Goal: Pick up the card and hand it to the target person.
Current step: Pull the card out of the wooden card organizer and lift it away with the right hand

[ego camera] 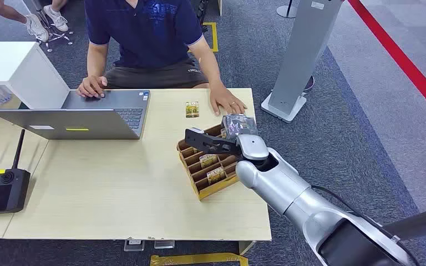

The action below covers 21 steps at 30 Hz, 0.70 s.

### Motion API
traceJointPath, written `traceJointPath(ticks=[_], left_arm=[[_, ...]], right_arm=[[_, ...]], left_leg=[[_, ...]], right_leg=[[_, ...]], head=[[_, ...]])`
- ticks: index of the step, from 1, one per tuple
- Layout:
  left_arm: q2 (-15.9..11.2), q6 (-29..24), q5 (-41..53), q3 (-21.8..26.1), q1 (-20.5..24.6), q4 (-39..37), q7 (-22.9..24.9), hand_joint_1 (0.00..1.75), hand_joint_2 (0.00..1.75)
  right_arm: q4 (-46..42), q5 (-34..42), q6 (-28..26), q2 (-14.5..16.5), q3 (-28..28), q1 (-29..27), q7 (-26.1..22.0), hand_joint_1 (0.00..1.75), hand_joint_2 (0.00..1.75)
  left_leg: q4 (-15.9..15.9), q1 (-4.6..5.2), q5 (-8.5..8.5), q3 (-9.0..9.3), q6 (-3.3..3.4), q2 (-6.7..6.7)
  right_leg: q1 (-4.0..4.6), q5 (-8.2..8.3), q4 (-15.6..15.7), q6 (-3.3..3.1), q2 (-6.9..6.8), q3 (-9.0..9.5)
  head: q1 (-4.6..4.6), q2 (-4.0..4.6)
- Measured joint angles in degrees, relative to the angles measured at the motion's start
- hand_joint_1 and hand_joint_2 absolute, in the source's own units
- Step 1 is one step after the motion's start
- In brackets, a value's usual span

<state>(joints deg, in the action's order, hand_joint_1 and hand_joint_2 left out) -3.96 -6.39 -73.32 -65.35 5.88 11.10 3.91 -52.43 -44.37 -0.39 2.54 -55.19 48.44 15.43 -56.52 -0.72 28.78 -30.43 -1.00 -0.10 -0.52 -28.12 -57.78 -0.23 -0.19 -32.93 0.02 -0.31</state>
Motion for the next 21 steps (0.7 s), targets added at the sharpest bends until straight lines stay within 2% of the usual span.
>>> traceJointPath(ticks=[9, 21], left_arm=[[0.0, 0.3, 0.1, 0.0, 0.0, 0.0, -0.3, 0.0, 0.0], [0.0, 0.9, 0.8, -0.6, 0.0, 0.0, -0.5, 0.0, 0.0]], right_arm=[[0.0, 0.0, 0.1, -0.5, 0.0, -0.3, 0.4, 0.76, 1.75], [-2.3, -1.2, 0.3, -2.8, 0.9, -2.1, 2.8, 0.82, 1.75]], left_leg=[[0.0, 0.0, 0.0, 0.02, 0.0, 0.0], [0.0, 0.0, 0.0, 0.04, 0.0, 0.01]], right_leg=[[0.0, 0.0, 0.0, 0.0, 0.0, 0.0], [0.0, 0.0, 0.0, 0.0, 0.0, 0.02]], head=[[0.0, 0.0], [0.0, 0.0]])
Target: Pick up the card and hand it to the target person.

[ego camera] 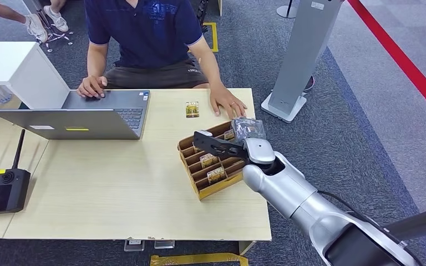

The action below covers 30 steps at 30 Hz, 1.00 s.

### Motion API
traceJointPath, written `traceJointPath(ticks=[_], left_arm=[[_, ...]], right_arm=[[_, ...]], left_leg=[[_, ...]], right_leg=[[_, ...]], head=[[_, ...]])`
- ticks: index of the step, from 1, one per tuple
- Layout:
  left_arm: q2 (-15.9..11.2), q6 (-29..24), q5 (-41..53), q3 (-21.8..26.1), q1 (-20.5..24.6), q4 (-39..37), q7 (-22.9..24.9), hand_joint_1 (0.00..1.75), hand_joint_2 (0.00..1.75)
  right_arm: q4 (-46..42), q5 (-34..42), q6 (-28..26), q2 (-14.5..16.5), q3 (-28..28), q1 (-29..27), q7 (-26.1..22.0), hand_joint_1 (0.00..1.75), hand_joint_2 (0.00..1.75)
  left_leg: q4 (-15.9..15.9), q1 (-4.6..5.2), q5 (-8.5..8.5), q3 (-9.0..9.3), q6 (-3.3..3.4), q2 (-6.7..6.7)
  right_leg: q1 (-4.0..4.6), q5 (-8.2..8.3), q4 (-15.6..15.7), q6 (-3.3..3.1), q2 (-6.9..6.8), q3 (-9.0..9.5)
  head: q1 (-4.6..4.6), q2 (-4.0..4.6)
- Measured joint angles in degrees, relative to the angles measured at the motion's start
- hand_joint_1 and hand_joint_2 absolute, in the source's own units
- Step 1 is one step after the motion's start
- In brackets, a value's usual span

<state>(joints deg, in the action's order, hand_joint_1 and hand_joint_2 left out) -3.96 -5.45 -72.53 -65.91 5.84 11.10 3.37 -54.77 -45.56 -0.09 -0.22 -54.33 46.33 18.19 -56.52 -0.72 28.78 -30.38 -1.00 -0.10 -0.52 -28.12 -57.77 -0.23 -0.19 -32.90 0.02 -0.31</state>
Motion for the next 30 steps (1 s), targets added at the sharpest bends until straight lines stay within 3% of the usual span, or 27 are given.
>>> traceJointPath(ticks=[10, 12, 18, 30], left_arm=[[0.0, 0.1, 0.2, -0.3, 0.0, 0.0, 0.0, 0.0, 0.0], [0.0, 0.1, 0.2, -0.3, 0.0, 0.0, 0.0, 0.0, 0.0], [0.0, 0.1, 0.2, -0.4, 0.0, 0.0, 0.0, 0.0, 0.0], [0.0, 0.2, 0.2, -0.9, 0.0, 0.0, 0.0, 0.0, 0.0]], right_arm=[[-1.4, -0.5, 0.2, -1.4, 1.1, -1.4, 0.2, 0.86, 1.75], [-1.6, -0.5, 0.2, -1.5, 1.1, -1.4, 0.2, 0.9, 1.75], [-1.8, -0.6, 0.2, -1.8, 1.3, -1.4, 0.2, 1.3, 1.75], [-1.9, -0.8, 0.2, -2.2, 2.1, -1.6, 0.2, 1.4, 1.75]], left_leg=[[0.0, 0.0, 0.0, 0.0, 0.0, 0.0], [0.0, 0.0, 0.0, 0.0, 0.0, 0.0], [0.0, 0.0, 0.0, 0.0, 0.0, 0.0], [0.0, 0.0, 0.0, 0.0, 0.0, 0.0]], right_leg=[[0.0, 0.01, 0.0, 0.0, 0.01, -0.01], [0.0, 0.01, 0.0, 0.0, 0.01, -0.01], [0.0, 0.01, 0.0, 0.0, 0.01, 0.0], [0.0, 0.01, 0.0, 0.0, 0.01, 0.0]], head=[[0.0, 0.0], [0.0, 0.0], [0.0, 0.0], [0.0, 0.0]])
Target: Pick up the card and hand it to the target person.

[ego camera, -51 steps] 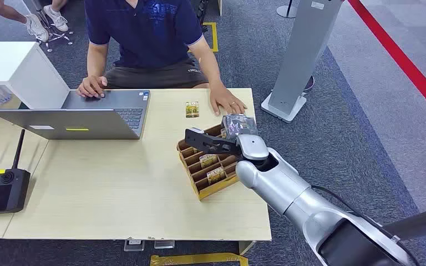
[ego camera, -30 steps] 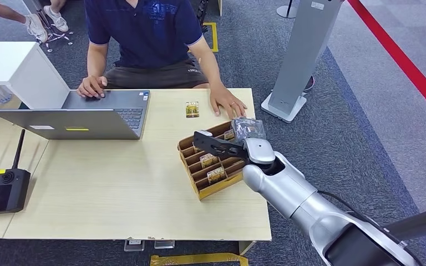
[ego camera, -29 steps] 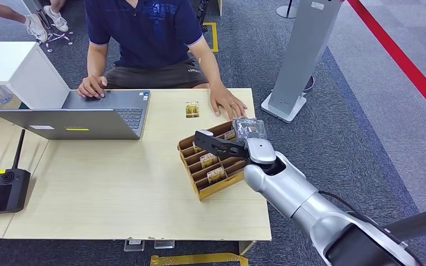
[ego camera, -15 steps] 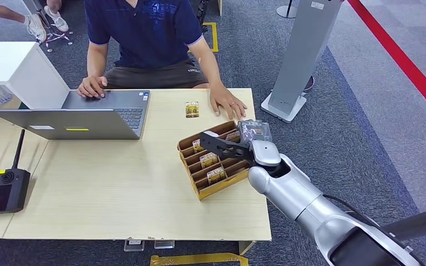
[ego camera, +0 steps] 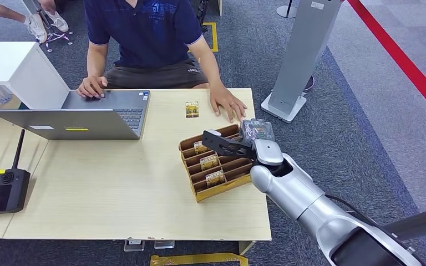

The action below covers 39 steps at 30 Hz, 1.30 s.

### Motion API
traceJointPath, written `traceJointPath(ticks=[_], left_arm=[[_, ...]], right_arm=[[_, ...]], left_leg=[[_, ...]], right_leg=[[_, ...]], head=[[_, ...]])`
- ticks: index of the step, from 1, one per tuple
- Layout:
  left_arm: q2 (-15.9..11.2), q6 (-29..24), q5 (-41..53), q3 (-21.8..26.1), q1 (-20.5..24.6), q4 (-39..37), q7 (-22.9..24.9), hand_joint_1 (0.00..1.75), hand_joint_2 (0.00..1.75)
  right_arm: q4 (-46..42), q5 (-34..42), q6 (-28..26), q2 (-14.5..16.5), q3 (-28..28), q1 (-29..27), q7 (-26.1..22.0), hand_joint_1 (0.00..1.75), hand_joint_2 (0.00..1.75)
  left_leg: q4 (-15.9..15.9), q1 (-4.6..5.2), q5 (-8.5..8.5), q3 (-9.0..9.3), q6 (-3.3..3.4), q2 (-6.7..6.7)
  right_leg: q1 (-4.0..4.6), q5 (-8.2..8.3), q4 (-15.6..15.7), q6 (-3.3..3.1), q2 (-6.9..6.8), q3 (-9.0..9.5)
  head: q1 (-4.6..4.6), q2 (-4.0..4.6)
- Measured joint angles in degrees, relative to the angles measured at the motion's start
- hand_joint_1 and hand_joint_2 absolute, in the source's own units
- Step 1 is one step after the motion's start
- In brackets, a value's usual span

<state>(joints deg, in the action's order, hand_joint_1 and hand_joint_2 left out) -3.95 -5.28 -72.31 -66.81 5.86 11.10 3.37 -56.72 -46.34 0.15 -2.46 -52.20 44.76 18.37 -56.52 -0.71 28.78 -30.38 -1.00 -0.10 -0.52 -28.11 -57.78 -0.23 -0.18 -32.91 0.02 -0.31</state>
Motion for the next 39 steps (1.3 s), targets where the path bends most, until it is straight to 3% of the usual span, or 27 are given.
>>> traceJointPath(ticks=[19, 39], left_arm=[[0.0, -0.5, -0.4, -0.6, 0.0, 0.0, 0.0, 0.0, 0.0], [0.0, -0.6, -2.5, -0.6, 0.0, 0.0, -0.1, 0.0, 0.0]], right_arm=[[-0.6, -0.7, -2.0, 0.0, 1.0, 0.0, -1.3, 1.4, 1.75], [-15.1, 4.3, -3.6, -0.6, 4.3, 3.4, -0.4, 1.4, 1.75]], left_leg=[[0.0, 0.0, 0.0, 0.0, 0.0, 0.0], [0.0, 0.0, 0.0, 0.0, 0.0, 0.0]], right_leg=[[0.0, 0.0, 0.0, 0.0, 0.0, 0.01], [0.0, 0.0, 0.0, 0.0, 0.0, 0.01]], head=[[0.0, 0.0], [0.0, 0.0]])
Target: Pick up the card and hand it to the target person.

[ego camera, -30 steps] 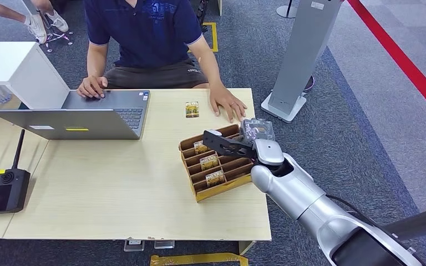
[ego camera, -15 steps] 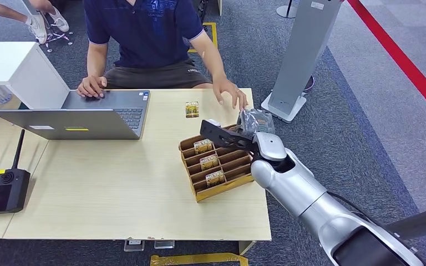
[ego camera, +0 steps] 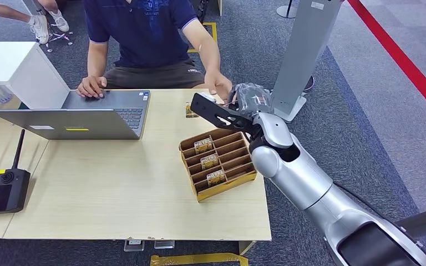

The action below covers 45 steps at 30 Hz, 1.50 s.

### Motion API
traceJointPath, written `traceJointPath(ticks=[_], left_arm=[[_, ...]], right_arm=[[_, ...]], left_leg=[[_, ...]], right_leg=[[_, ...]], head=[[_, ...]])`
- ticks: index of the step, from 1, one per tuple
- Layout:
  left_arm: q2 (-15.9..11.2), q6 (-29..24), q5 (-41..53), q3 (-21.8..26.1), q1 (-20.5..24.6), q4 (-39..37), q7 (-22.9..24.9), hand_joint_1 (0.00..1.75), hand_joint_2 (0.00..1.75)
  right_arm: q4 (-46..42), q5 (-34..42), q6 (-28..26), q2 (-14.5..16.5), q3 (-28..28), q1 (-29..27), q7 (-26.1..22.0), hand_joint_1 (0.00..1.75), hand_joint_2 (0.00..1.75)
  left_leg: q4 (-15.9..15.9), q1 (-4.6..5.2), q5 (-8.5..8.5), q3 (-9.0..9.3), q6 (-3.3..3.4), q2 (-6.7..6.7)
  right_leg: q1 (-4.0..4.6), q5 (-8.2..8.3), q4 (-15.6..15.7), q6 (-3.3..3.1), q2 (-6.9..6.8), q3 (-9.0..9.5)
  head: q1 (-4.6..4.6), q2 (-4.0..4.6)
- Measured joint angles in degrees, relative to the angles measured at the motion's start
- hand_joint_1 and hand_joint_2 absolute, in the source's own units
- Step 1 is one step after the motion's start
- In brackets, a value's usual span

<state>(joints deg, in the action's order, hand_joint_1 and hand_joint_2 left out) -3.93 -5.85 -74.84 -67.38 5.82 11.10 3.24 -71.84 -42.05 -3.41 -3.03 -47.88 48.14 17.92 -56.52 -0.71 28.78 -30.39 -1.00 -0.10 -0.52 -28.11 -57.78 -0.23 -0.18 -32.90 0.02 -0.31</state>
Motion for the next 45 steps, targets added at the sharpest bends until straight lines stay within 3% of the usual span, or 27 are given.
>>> traceJointPath(ticks=[9, 26, 30, 45], left_arm=[[0.0, -1.1, 0.2, 0.0, 0.1, 0.0, 0.4, 0.0, 0.0], [0.0, -1.2, 0.2, -0.2, 0.2, 0.0, 0.8, 0.0, 0.0], [0.0, -1.1, 0.0, -0.2, 0.2, 0.0, 0.7, 0.0, 0.0], [-0.3, -1.2, -0.8, -0.3, 0.1, 0.0, 0.0, 0.0, 0.0]], right_arm=[[2.7, 2.0, -3.8, 1.3, 0.1, 1.9, -2.3, 1.4, 1.75], [20.4, 1.8, -10.0, 9.8, -1.4, 4.1, -6.6, 1.4, 1.75], [23.5, 1.7, -10.3, 11.3, -1.6, 4.2, -7.4, 0.0, 1.75], [28.5, 2.5, -12.2, 13.8, -1.7, 5.5, -9.5, 0.0, 1.75]], left_leg=[[0.0, 0.0, 0.0, -0.03, 0.0, -0.01], [0.0, 0.0, -0.01, -0.04, -0.01, -0.01], [0.0, 0.0, -0.01, -0.04, -0.01, -0.01], [0.0, 0.0, -0.02, -0.01, -0.02, 0.0]], right_leg=[[0.0, 0.0, 0.0, 0.0, -0.01, 0.01], [0.0, 0.0, 0.0, 0.0, -0.01, 0.0], [0.0, 0.0, 0.0, 0.0, -0.01, 0.0], [0.0, 0.0, 0.0, 0.0, 0.0, -0.01]], head=[[0.0, 0.0], [0.0, 0.0], [0.0, 0.0], [0.0, 0.0]])
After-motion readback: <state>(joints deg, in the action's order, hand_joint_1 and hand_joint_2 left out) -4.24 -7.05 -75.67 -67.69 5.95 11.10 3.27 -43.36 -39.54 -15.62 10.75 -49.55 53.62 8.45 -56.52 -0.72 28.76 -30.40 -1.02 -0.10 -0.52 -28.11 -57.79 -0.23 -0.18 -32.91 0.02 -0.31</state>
